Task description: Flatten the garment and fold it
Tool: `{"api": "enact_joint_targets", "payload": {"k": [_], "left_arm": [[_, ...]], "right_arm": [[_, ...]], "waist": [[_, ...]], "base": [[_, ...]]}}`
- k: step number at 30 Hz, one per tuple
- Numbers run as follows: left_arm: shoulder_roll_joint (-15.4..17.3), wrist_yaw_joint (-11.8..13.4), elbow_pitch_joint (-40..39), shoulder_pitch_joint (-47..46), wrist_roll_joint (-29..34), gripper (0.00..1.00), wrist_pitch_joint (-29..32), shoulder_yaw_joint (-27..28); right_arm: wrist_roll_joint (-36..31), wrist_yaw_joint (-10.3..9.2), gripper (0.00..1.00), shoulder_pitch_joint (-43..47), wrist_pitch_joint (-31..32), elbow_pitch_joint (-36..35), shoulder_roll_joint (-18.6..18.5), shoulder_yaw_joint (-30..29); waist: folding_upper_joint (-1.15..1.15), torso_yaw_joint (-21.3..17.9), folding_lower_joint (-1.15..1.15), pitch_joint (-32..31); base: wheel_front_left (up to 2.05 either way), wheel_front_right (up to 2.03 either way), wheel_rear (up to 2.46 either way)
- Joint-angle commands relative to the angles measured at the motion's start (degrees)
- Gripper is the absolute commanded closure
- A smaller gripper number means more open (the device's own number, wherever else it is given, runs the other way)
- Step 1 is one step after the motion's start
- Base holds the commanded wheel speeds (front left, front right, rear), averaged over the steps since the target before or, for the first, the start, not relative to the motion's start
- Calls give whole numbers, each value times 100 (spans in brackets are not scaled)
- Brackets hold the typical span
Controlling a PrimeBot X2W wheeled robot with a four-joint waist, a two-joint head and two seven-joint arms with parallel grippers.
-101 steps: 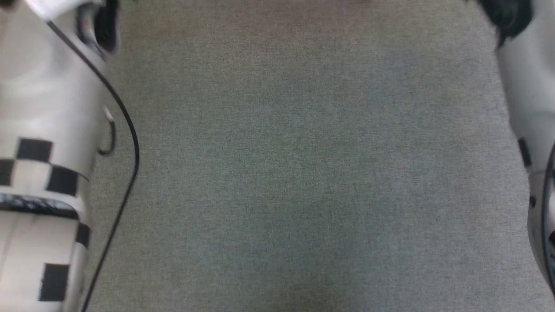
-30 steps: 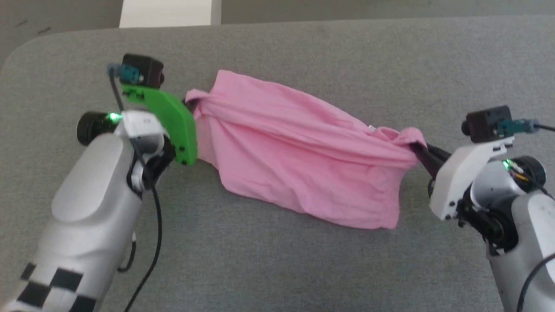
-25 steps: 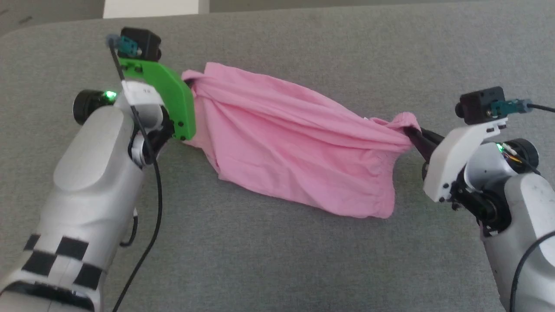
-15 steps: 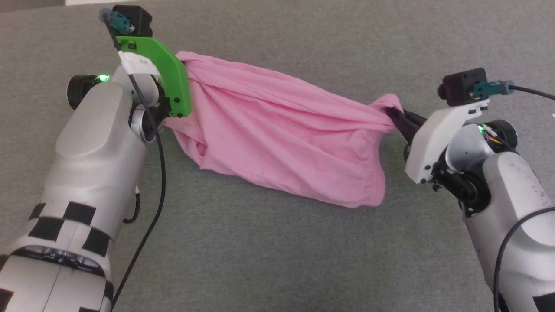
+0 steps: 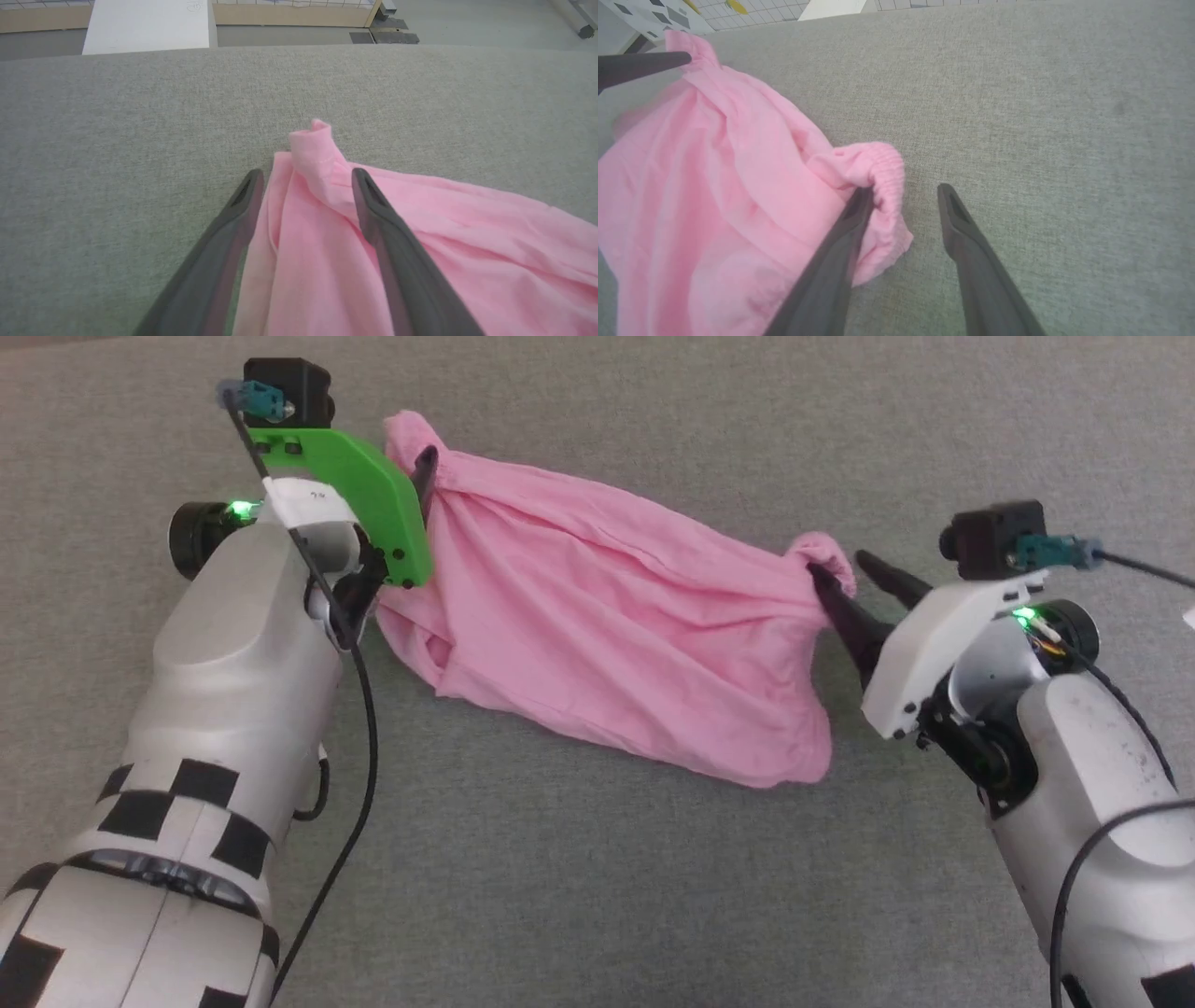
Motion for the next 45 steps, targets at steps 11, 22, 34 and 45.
{"api": "enact_joint_targets", "payload": {"k": [11,22,34,45], "left_arm": [[8,88,-538,998,58,0,-1767,51],[205,207,-1576,2251,-2,0,-1180,-210],[565,146,-1727,2087,-195,0,380,-406],[405,8,-747,1576,-471,100,1455,-528]], "right_arm": [[-773,-9,0,1355,-1840,-740,150,-784],[-1645,-9,0,2843,-1860,-1958,697,-1517],[-1725,-9,0,3587,-1463,-2703,905,-1481],[-1600,-9,0,3263,-874,-2590,820,-1130]], "waist": [[44,464,0,-783],[44,577,0,-1332],[44,64,0,-1127],[44,-184,0,-647]], "base": [[0,0,0],[0,0,0],[0,0,0],[0,0,0]]}}
